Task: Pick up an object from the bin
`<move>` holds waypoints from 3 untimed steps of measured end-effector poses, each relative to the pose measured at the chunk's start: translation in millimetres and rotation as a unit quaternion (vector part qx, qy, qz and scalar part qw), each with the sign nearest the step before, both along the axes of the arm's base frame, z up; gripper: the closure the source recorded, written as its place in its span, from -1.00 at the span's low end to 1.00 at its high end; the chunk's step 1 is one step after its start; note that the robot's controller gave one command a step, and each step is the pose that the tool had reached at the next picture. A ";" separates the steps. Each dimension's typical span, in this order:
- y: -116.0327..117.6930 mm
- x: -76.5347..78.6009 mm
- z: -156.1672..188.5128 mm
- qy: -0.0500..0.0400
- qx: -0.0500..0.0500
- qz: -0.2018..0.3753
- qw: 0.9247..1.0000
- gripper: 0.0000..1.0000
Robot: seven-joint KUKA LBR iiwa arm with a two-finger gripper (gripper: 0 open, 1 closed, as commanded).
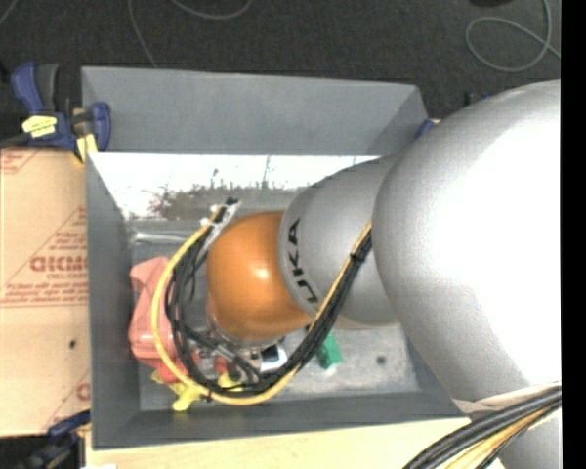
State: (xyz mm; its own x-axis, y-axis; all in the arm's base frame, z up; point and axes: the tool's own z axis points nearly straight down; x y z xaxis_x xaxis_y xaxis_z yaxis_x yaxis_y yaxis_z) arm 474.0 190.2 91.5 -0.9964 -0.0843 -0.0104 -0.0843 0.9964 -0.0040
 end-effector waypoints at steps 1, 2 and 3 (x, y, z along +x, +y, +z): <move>0.6 1.0 21.1 -0.003 0.001 0.000 1.000 1.00; 0.4 1.3 35.5 -0.002 0.001 -0.001 1.000 1.00; 0.0 0.5 54.0 -0.001 0.000 -0.001 1.000 1.00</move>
Offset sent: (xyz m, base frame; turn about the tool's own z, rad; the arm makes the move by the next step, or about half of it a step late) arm 0.0001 0.0001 0.0885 0.0000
